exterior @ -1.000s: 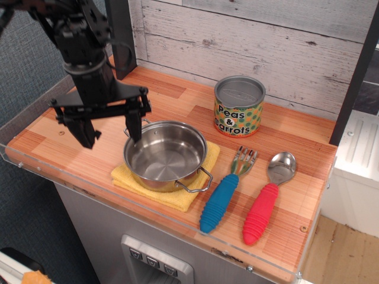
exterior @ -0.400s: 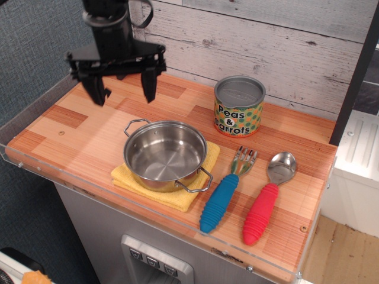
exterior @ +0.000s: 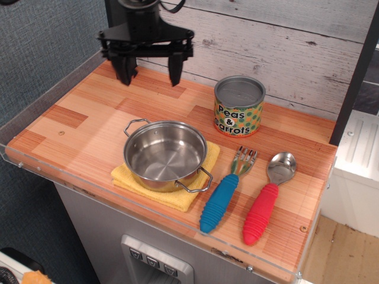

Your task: Put the pot on top of the cloth.

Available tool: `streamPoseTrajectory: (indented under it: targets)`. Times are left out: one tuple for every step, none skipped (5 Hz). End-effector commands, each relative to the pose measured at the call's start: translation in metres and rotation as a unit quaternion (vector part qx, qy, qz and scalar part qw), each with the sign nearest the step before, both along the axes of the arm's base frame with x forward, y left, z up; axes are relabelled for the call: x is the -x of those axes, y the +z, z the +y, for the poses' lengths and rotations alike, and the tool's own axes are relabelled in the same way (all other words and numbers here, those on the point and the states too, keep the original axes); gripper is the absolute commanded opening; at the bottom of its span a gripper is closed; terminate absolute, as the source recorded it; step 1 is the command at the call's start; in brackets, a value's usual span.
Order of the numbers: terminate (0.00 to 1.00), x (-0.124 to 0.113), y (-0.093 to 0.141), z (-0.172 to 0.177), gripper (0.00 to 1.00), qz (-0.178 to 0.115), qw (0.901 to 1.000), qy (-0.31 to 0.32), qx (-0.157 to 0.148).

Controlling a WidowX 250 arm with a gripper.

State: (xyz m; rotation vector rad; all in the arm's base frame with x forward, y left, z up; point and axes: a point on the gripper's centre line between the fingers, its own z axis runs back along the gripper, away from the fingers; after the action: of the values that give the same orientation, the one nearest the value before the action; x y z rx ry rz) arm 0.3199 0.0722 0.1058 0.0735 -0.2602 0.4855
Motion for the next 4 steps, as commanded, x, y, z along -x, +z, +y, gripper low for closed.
streamPoseTrajectory:
  targets:
    - [0.00,-0.020,0.016,-0.019,1.00,-0.029,0.9981,-0.047,-0.027]
    - [0.00,-0.022,0.017,-0.031,1.00,-0.032,0.9970,-0.066,-0.025]
    - [0.00,-0.021,0.021,-0.042,1.00,-0.040,0.9954,-0.081,-0.032]
    - [0.00,-0.021,0.021,-0.042,1.00,-0.040,0.9954,-0.081,-0.032]
